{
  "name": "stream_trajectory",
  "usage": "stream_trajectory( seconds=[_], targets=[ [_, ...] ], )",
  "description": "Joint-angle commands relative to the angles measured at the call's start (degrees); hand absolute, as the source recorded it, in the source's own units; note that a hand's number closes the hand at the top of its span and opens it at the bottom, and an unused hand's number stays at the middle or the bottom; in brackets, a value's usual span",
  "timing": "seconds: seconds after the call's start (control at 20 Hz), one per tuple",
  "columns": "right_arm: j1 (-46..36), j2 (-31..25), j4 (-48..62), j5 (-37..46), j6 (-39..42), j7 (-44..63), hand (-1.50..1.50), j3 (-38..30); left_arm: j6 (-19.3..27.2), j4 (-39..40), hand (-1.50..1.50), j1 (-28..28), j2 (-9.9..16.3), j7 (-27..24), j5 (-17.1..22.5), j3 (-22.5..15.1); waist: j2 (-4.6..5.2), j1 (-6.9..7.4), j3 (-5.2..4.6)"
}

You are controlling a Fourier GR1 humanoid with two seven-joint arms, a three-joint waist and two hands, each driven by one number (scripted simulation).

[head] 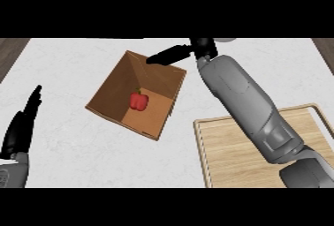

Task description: Pick the bell pepper from the tray and place it in the cardboard box

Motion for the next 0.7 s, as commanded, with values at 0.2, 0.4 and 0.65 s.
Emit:
stream_trajectory(
  seconds=[0.2, 0.4, 0.65],
  targets=[
    [8.4, -14.1, -2.3, -2.0, 11.9, -4.3, -1.50, -5.8, 0.0, -1.8, 0.00, 0.2, 0.1, 1.8, -0.2, 0.6, -0.26, -1.04, 0.03],
    [10.4, -19.4, -3.3, -1.8, 18.5, -5.8, -1.50, -7.7, -1.1, 0.8, 0.00, -0.1, 0.5, -0.2, 0.5, 1.6, -0.25, -1.02, 0.00],
    [12.6, -24.1, -0.1, 0.4, 27.3, -9.3, -1.50, -7.9, -1.1, 1.5, 0.00, -0.5, 0.7, -1.3, 0.2, 2.0, -0.11, -0.72, -0.01]
  ],
)
